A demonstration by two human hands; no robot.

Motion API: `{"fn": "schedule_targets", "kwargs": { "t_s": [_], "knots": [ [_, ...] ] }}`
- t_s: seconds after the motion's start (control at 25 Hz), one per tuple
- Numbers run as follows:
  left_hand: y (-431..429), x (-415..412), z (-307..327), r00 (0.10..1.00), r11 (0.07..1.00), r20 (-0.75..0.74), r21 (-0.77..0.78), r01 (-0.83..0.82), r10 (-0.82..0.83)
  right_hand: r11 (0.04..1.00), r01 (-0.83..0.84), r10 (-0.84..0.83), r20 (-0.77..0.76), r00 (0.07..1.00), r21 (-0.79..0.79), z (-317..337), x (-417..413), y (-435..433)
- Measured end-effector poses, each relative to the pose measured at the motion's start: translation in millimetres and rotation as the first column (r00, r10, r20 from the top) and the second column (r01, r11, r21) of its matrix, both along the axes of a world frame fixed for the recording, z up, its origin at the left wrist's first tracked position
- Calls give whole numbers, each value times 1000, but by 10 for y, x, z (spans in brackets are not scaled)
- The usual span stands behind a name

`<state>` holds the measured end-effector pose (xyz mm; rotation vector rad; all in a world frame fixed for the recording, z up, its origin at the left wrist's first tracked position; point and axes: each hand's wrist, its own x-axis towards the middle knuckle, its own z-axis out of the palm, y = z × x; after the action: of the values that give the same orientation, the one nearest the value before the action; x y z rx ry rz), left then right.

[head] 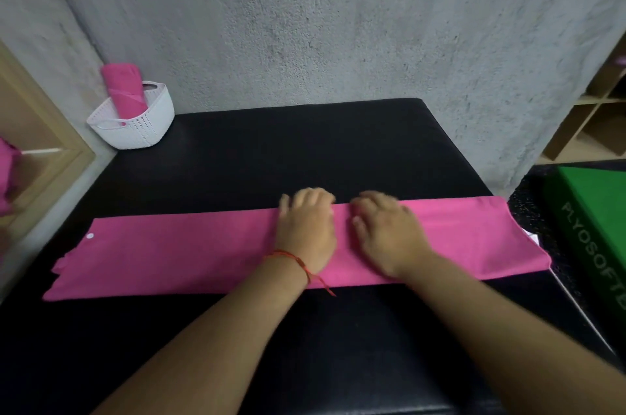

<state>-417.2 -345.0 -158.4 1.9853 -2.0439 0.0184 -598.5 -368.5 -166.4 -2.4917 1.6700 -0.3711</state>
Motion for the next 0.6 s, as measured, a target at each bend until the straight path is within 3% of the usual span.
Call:
{"fn": "schedule_targets", "kwargs": {
  "t_s": [0.08, 0.2, 0.44, 0.6],
  "knots": [
    [197, -180, -86, 988, 988, -101, 85, 129, -120, 993, -62, 71, -84, 994, 104, -106, 173, 191],
    [364, 216, -215, 990, 971, 13, 199, 132, -138, 994, -59, 71, -129, 989, 97, -149, -181, 164],
    [613, 1742, -236, 994, 972, 96, 221, -79, 59, 973, 202, -185, -143, 972, 112, -180, -1500, -58],
    [773, 2469, -228, 960, 918, 99, 282, -280, 262, 953, 281, -258, -178, 949, 116, -173, -1536, -58]
  ]
}}
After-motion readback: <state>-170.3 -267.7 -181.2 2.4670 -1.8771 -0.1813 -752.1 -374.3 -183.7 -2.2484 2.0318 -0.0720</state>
